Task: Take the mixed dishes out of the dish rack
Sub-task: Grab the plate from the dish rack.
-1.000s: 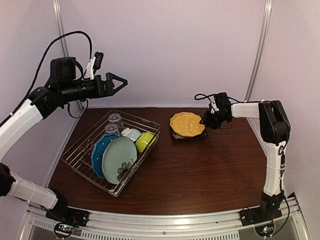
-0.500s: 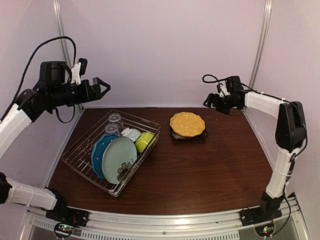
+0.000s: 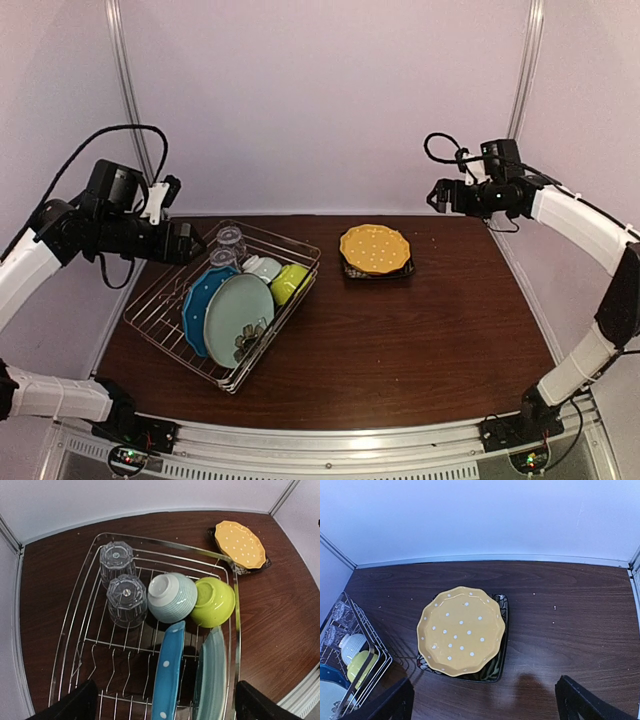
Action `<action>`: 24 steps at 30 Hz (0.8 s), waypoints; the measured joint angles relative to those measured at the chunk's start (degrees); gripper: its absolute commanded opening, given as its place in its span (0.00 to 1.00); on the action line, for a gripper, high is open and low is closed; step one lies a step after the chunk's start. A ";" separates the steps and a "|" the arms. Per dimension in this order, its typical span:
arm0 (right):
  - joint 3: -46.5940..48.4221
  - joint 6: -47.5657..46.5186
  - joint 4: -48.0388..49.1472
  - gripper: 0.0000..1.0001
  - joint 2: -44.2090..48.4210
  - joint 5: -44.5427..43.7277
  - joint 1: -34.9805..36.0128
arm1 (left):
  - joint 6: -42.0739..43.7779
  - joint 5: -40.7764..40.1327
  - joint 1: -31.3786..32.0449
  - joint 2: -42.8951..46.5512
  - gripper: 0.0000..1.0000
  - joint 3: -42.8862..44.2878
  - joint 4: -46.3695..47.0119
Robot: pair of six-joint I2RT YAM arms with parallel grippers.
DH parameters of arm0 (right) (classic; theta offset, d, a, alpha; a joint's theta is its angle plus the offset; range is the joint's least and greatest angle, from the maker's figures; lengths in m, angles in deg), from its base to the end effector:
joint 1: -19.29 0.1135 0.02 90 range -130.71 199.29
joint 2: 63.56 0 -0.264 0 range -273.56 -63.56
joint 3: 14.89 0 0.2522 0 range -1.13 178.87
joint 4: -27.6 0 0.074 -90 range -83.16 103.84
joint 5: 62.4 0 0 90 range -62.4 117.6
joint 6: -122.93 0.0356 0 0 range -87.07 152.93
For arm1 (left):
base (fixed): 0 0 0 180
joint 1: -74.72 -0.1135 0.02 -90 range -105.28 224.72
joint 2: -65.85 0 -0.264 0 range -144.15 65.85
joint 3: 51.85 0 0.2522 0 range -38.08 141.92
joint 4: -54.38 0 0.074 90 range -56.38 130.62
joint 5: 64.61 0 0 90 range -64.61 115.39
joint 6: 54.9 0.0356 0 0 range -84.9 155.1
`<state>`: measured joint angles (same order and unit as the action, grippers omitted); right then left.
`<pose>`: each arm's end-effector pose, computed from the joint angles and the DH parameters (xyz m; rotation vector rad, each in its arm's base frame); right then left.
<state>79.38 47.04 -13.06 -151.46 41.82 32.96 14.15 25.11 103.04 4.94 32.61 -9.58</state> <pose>0.3386 0.0914 0.3442 -0.1363 2.1957 0.5443 0.1817 -0.0977 0.3739 0.1462 2.3112 -0.4408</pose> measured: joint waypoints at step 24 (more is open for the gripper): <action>-12.39 -0.52 3.04 1.00 17.59 -5.27 -0.37 | 6.12 3.10 0.00 -5.90 0.58 -11.65 0.35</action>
<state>66.99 46.52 -10.02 -133.86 36.55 32.59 20.27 28.22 103.04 -0.96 20.96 -9.23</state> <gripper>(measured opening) 0.996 0.655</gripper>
